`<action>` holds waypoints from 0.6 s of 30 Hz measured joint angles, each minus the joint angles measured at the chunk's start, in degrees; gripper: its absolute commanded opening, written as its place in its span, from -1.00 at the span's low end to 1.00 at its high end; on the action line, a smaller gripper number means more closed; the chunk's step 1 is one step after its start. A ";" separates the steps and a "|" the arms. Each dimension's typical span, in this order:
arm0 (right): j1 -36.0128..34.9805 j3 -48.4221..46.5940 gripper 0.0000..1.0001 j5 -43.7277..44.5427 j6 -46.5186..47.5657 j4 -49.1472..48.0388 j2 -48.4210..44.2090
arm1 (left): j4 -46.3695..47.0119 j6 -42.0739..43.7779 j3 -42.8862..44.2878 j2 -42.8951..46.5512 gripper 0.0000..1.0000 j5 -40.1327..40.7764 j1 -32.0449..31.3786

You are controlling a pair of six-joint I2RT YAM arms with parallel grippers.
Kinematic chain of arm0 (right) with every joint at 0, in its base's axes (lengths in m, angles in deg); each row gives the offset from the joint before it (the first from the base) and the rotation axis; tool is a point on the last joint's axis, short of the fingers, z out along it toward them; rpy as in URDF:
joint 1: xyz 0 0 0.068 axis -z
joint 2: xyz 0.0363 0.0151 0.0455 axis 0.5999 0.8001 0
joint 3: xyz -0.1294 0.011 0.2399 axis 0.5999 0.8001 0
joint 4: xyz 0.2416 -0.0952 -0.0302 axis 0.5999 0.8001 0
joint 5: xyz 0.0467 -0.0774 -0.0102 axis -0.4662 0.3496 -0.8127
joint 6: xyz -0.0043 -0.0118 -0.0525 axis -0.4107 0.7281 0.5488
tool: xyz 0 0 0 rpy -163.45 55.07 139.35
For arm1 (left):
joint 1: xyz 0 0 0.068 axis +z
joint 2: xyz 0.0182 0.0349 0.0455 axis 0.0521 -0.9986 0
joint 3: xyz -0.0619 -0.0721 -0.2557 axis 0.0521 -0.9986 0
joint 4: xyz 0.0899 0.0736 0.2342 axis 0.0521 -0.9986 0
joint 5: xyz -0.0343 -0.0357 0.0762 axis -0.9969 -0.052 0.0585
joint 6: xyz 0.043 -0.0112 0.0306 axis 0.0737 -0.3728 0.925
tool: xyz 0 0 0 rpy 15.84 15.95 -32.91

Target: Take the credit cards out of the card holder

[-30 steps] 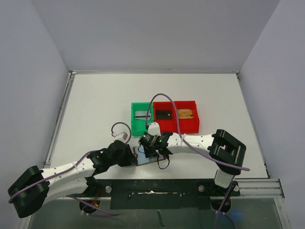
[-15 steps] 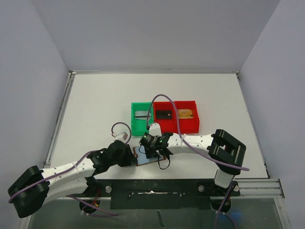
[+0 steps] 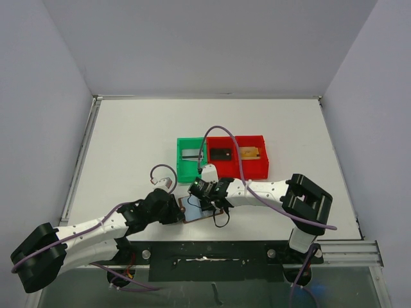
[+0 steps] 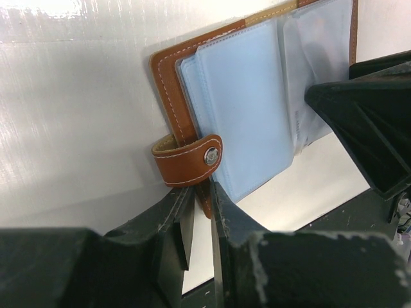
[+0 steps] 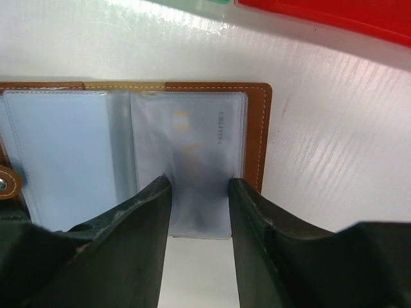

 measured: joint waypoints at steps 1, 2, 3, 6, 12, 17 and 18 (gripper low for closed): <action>0.00 0.00 -0.20 -0.04 0.17 0.02 -0.17 | 0.00 0.04 0.00 -0.02 -0.68 0.00 0.00; 0.00 0.00 -0.19 -0.09 0.24 0.00 -0.26 | 0.02 0.07 0.00 -0.07 -0.68 0.00 0.00; -0.02 -0.07 -0.17 -0.24 0.33 0.00 -0.33 | 0.13 0.07 0.00 -0.13 -0.68 -0.09 0.00; -0.17 -0.31 -0.13 -0.61 0.74 0.04 -0.42 | 0.52 0.07 0.00 -0.39 -0.68 -0.20 0.00; -0.28 -0.31 -0.03 -2.80 1.73 -0.07 -2.32 | 1.03 0.07 0.00 -0.72 -0.68 -0.48 0.00; -0.28 -0.31 0.00 -4.39 1.97 -1.16 -5.09 | 1.07 0.09 0.00 -0.76 -0.69 -0.66 0.00; -0.28 -0.31 0.00 -4.63 1.97 -1.55 -5.35 | 1.09 0.09 0.00 -0.79 -0.69 -0.68 0.00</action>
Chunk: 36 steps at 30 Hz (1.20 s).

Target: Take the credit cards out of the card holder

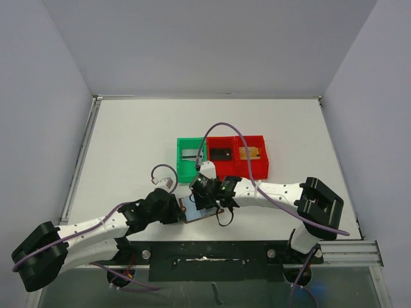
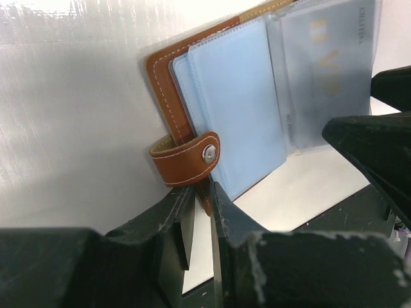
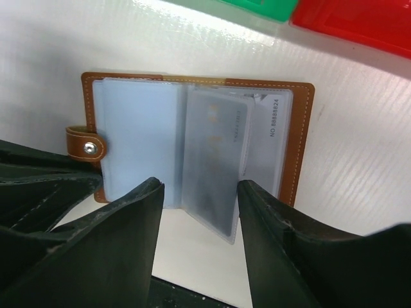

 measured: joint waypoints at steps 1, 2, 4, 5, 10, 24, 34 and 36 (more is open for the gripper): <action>0.00 0.00 0.01 -0.37 0.04 -0.39 -0.22 | 0.04 0.00 0.00 -0.04 -0.69 -0.07 0.00; 0.00 0.00 0.01 -0.55 0.09 -0.63 -0.33 | 0.09 0.00 0.00 -0.09 -0.69 -0.09 0.00; 0.00 0.00 0.01 -1.40 0.46 -1.33 -0.46 | 0.13 0.00 0.00 -0.09 -0.70 -0.11 0.00; 0.00 0.00 0.01 -1.95 0.72 -1.77 -0.48 | 0.15 0.00 0.00 -0.11 -0.73 -0.11 0.00; -0.17 0.02 0.01 -8.66 2.58 -7.32 -0.48 | -0.09 0.02 0.00 0.00 -0.74 -0.07 0.00; 6.08 7.69 0.16 -17.84 3.13 -18.23 -9.22 | -8.31 -1.09 -0.35 11.37 -0.42 2.93 0.00; 9.77 20.24 0.95 -11.10 -1.97 -22.27 -22.86 | -6.97 -0.72 2.29 12.31 -0.26 0.83 0.00; 9.88 21.46 0.95 -8.55 -2.84 -22.56 -25.22 | -5.44 -0.70 2.45 10.84 -0.25 0.26 0.00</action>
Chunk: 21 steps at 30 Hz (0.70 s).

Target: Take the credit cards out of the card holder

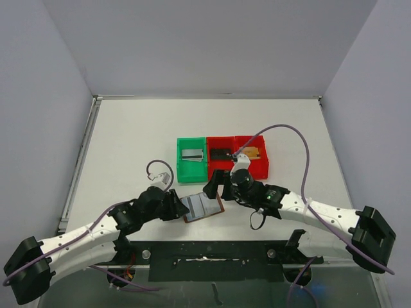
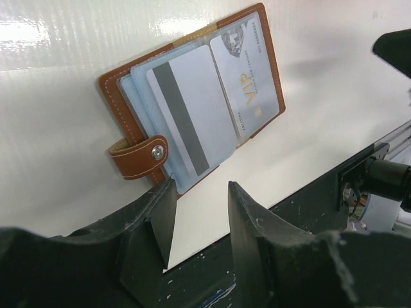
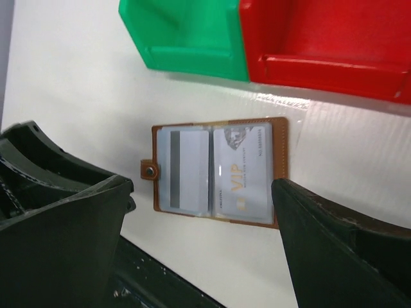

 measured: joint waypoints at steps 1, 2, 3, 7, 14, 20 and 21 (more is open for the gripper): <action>0.00 0.70 0.95 1.27 -0.55 -0.13 -1.33 | 0.59 0.00 0.00 -0.57 -0.24 -0.22 0.00; 0.00 1.66 0.95 2.89 -1.29 -0.42 -3.04 | 1.29 -0.02 0.00 -1.29 -0.23 -0.48 0.00; 0.00 2.78 0.95 4.55 -1.97 -0.96 -4.92 | 1.88 -0.02 0.00 -1.99 -0.22 -0.72 0.00; 0.33 6.51 0.95 7.13 -2.36 -4.17 -9.33 | 4.37 -0.04 0.00 -4.20 -0.20 -1.11 0.00; 0.90 9.46 0.97 3.61 -2.82 -10.12 -6.40 | 5.77 -0.46 0.22 -5.64 -0.17 -0.94 0.00; 1.25 9.27 0.87 -3.52 -3.06 -13.22 1.81 | 6.12 -1.99 0.24 -5.88 -0.16 -0.02 0.00; 1.25 9.14 0.80 -4.96 -3.10 -14.10 3.13 | 6.10 -2.27 0.24 -5.86 -0.16 0.24 0.00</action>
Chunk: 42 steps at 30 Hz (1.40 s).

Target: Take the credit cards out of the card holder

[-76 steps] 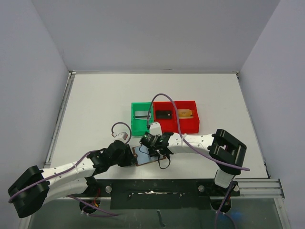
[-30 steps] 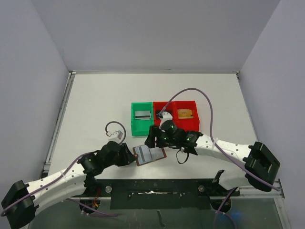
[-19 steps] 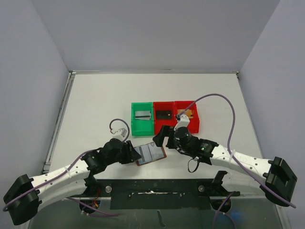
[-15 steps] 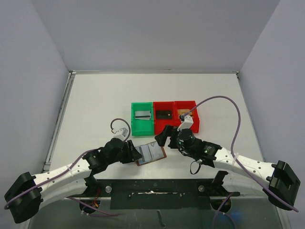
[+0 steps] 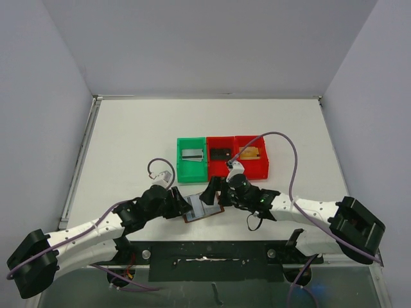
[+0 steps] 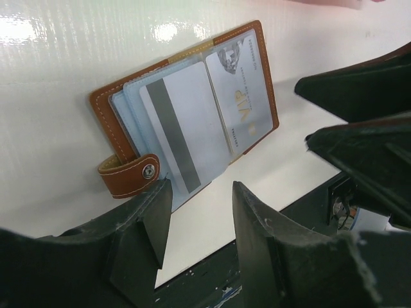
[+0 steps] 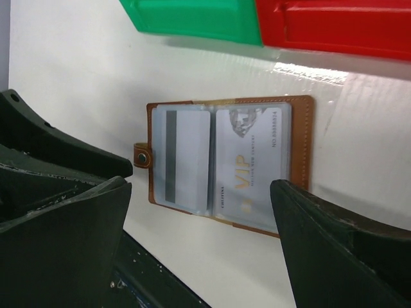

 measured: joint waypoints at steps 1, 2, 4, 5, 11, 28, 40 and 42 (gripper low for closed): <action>0.09 -0.22 0.73 -1.07 0.02 -0.55 1.05 | -0.02 -0.24 0.00 0.04 -0.16 0.28 0.00; 0.15 -0.72 0.66 -2.34 -0.02 -0.87 2.19 | -0.04 -0.55 0.00 0.17 -0.16 0.57 0.00; 0.15 -2.34 0.55 -4.55 0.02 -1.62 4.85 | -0.04 -0.83 0.00 0.52 -0.16 0.98 0.00; 0.15 -3.34 0.50 -5.57 0.02 -2.01 6.36 | -0.02 -1.01 0.00 0.74 -0.16 1.14 0.00; 0.15 -6.05 0.28 -9.75 -0.39 -3.85 12.37 | 0.02 -1.60 0.00 0.83 -0.16 1.16 0.07; 0.15 -6.60 -0.23 -13.11 -2.01 -4.61 18.08 | 1.29 -0.26 0.09 -5.33 -0.28 -2.78 0.07; 0.17 -5.81 -0.53 -14.95 -3.72 -6.82 18.08 | -0.07 1.38 1.51 -10.05 -0.44 -1.38 0.07; 0.17 -5.66 -0.50 -15.26 -4.17 -7.34 18.08 | -0.11 1.57 1.62 -10.82 -0.47 -1.16 0.07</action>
